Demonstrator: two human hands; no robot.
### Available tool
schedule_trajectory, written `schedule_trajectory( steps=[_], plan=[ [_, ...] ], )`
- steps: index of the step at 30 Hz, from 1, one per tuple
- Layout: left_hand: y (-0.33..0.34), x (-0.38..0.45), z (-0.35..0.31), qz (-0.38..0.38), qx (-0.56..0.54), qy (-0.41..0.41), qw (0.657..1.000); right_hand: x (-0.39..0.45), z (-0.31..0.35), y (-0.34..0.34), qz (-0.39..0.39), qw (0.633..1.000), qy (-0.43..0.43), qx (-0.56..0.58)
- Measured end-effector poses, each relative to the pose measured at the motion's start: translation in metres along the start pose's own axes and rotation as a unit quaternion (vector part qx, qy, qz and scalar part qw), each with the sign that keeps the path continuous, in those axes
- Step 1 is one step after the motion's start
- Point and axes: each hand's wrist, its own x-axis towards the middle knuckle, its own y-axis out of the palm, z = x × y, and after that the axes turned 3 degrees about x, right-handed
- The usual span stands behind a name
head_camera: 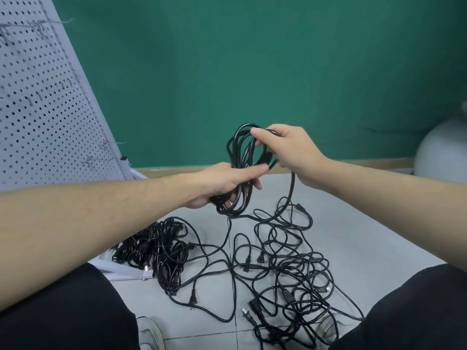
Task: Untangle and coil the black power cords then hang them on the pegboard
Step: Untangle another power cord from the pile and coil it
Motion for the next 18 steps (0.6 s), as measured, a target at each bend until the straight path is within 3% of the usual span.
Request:
schedule_trajectory(
  steps=[4, 7, 9, 15, 18],
  plan=[
    [-0.004, 0.004, 0.000, 0.001, 0.003, -0.005, 1.000, 0.002, 0.004, -0.002, 0.016, 0.994, 0.058, 0.093],
    [-0.004, 0.003, 0.000, -0.028, -0.025, -0.015, 0.999, 0.004, 0.004, -0.005, 0.073, 0.977, 0.054, 0.193],
    [-0.003, 0.002, 0.000, -0.034, -0.023, -0.007, 0.999, 0.004, 0.003, -0.003, 0.074, 0.977, 0.040, 0.198],
    [0.004, -0.003, 0.000, 0.005, -0.023, 0.045, 0.999, 0.003, -0.001, 0.003, -0.103, 0.992, 0.009, 0.065],
    [0.007, -0.006, -0.001, -0.001, -0.026, 0.055, 0.998, 0.001, 0.002, 0.004, -0.127, 0.992, 0.003, 0.007]
  ],
)
